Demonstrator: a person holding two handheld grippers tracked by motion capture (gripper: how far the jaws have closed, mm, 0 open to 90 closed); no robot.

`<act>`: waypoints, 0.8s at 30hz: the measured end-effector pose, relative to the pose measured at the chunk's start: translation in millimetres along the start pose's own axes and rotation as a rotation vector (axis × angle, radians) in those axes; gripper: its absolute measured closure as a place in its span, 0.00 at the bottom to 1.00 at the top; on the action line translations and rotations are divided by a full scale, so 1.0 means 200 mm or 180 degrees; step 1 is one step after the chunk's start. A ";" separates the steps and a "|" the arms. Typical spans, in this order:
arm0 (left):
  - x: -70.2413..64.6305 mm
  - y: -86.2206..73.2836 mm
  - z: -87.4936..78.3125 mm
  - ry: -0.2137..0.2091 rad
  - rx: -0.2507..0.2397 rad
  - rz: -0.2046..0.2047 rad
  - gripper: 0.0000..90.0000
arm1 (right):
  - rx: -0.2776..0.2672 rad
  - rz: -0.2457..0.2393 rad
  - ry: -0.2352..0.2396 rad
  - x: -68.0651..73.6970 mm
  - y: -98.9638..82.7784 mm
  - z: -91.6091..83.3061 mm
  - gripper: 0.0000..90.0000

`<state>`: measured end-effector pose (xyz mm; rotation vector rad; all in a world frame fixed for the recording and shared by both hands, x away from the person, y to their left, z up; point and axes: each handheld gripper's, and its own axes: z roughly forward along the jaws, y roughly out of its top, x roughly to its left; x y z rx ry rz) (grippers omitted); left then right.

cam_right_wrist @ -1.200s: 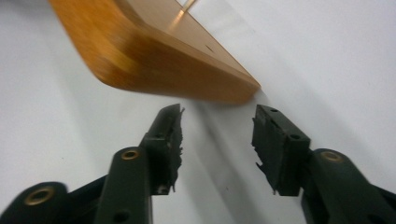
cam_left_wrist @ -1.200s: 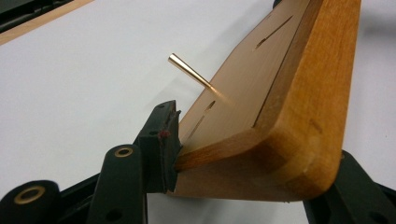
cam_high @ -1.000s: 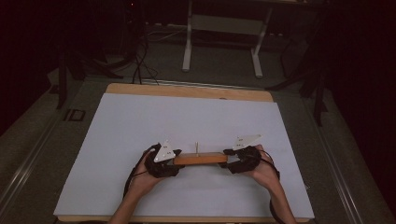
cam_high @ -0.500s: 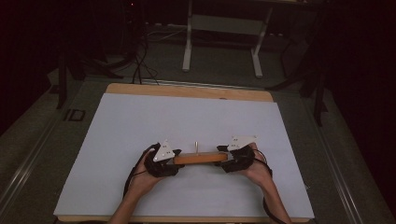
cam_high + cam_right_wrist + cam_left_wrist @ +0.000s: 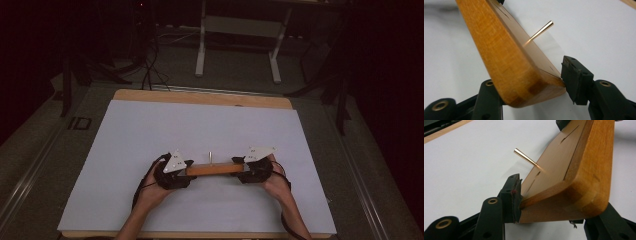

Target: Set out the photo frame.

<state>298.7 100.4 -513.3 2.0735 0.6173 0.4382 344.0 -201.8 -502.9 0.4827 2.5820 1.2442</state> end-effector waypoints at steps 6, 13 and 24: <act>-0.01 0.00 0.00 0.0094 0.0040 0.0149 0.61 | -0.0023 -0.0092 -0.0068 0.01 0.00 0.00 0.56; -0.01 0.00 0.00 0.0170 0.0033 0.0210 0.63 | -0.0060 -0.0133 -0.0171 0.03 0.01 -0.01 0.57; 0.02 0.01 -0.02 0.0151 0.0026 0.0205 0.64 | -0.0160 -0.0111 -0.0160 0.03 0.02 -0.02 0.61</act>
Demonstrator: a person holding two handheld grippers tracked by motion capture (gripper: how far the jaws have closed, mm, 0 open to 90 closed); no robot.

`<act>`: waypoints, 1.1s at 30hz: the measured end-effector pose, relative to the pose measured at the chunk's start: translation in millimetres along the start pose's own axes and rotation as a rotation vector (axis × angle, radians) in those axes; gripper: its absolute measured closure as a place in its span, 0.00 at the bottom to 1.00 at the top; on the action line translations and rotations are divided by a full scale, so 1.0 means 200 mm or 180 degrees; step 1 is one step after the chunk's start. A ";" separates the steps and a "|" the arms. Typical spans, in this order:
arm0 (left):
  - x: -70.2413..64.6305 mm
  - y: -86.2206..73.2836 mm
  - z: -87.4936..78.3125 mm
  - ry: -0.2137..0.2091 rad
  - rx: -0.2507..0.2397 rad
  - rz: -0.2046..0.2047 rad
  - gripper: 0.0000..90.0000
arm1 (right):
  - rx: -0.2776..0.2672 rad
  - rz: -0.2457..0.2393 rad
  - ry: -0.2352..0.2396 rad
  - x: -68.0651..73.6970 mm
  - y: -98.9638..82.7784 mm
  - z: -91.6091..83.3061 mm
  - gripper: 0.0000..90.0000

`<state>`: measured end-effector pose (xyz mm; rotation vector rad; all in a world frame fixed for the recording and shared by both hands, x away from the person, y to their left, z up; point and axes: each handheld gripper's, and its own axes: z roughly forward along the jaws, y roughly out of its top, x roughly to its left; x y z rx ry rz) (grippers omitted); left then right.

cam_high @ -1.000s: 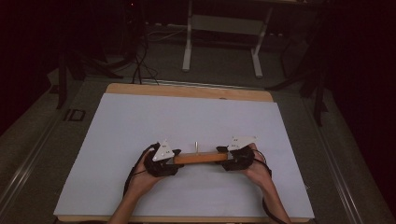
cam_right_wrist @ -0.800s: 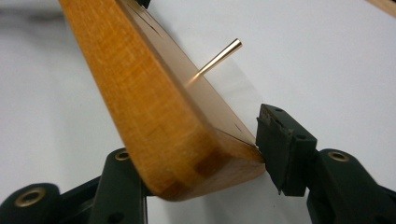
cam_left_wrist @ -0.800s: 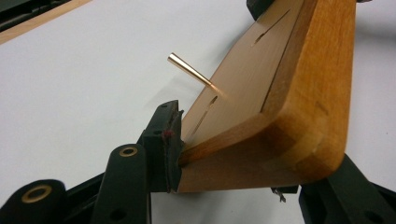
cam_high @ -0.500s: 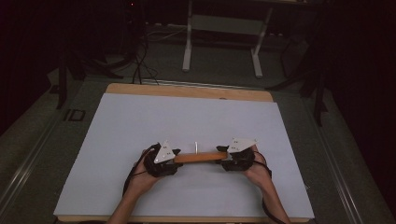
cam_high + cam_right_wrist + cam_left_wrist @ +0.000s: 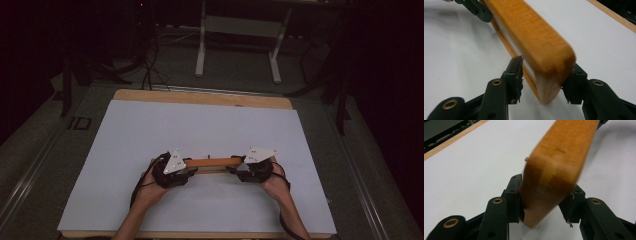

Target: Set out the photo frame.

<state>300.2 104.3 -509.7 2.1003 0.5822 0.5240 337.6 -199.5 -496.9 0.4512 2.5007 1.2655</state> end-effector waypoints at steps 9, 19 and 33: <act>0.02 0.01 -0.03 -0.0141 -0.0107 -0.0134 0.64 | -0.0037 0.0056 0.0027 0.00 0.02 -0.02 0.62; 0.06 0.02 -0.06 -0.0334 -0.0193 -0.0356 0.64 | -0.0059 0.0237 0.0111 0.01 0.04 -0.04 0.62; 0.12 -0.01 -0.06 -0.0598 -0.0267 -0.0768 0.62 | -0.0075 0.0559 0.0276 0.00 0.04 -0.04 0.63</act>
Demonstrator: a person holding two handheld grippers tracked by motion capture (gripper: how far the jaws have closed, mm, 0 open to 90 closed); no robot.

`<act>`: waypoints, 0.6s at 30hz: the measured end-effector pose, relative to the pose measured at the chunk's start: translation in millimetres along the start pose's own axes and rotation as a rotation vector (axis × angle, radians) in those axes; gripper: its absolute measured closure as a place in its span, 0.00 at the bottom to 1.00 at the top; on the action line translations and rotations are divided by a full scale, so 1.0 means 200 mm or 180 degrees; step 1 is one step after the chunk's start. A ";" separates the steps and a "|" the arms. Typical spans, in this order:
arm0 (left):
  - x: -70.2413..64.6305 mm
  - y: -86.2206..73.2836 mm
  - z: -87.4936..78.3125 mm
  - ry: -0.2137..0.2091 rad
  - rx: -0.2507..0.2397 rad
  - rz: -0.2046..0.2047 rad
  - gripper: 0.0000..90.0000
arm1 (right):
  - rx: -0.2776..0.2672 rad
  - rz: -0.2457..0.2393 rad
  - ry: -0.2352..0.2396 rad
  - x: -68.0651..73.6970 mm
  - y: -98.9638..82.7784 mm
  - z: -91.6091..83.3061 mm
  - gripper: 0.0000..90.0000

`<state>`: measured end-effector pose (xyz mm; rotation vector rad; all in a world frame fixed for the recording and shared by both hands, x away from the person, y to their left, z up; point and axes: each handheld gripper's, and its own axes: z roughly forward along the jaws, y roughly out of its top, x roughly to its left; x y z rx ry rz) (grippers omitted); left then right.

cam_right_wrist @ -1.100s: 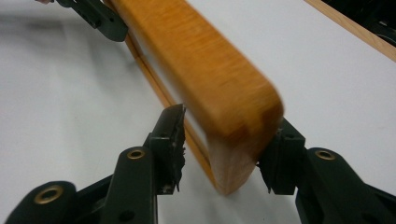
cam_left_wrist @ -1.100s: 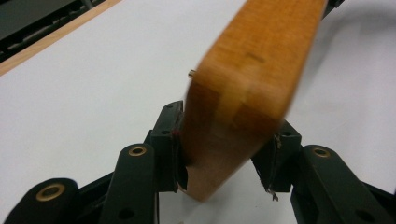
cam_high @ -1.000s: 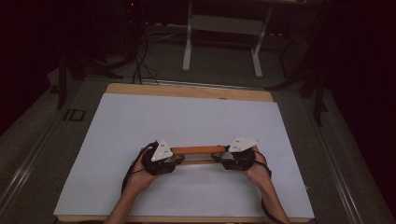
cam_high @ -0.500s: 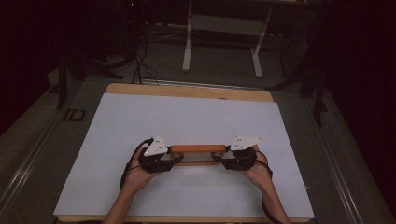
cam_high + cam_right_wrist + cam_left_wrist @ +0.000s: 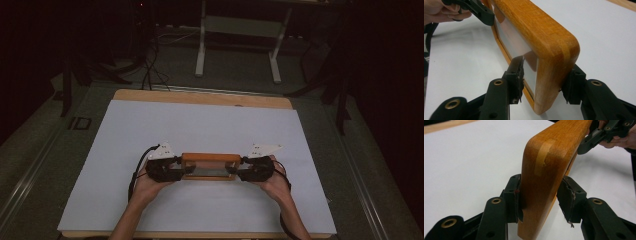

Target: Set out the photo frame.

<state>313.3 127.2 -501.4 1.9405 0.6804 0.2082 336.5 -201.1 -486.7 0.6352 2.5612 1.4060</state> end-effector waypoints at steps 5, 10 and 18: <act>0.03 -0.02 0.01 -0.0071 0.0005 -0.0142 0.61 | 0.0029 0.0065 0.0026 0.00 0.00 0.01 0.64; 0.05 -0.03 0.03 -0.0104 0.0021 -0.0228 0.60 | 0.0059 0.0124 0.0034 -0.01 -0.01 0.03 0.63; 0.08 -0.05 0.05 -0.0094 -0.0025 -0.0341 0.60 | 0.0051 0.0242 0.0079 -0.04 -0.02 0.05 0.63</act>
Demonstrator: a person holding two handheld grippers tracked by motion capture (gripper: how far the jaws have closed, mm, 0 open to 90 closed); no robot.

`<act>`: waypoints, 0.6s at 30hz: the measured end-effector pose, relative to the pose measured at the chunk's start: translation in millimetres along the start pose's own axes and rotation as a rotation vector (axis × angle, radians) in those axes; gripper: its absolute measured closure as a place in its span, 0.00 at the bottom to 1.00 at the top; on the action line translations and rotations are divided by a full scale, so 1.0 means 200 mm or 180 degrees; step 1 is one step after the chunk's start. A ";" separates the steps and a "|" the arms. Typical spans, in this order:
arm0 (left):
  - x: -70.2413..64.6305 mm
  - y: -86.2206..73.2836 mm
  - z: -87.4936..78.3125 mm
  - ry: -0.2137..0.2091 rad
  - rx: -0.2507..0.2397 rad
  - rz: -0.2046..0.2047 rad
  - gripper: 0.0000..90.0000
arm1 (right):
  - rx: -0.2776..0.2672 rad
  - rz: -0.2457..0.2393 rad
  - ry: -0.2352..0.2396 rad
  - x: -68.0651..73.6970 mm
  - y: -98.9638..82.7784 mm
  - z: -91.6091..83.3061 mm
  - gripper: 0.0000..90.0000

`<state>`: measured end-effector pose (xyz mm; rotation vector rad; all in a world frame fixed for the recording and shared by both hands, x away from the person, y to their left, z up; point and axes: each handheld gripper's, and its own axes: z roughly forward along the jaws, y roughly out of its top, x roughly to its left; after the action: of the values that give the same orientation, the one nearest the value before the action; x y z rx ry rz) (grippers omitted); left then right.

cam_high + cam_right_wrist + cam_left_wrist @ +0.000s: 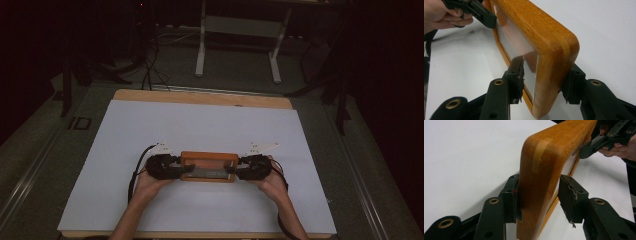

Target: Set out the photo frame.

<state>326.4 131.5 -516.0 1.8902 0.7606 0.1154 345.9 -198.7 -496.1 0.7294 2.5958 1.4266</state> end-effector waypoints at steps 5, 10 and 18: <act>0.01 0.00 0.01 0.0040 -0.0047 -0.0052 0.59 | -0.0054 0.0076 0.0034 -0.03 0.00 0.01 0.63; 0.03 0.00 0.03 0.0092 -0.0071 -0.0136 0.59 | -0.0089 0.0160 0.0012 -0.05 -0.01 0.03 0.61; 0.04 0.00 0.04 0.0118 -0.0087 -0.0193 0.59 | -0.0110 0.0213 -0.0001 -0.07 0.00 0.05 0.59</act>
<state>334.9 129.8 -521.6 1.8417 0.8367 0.1226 360.8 -198.1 -504.1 0.8191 2.5627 1.4852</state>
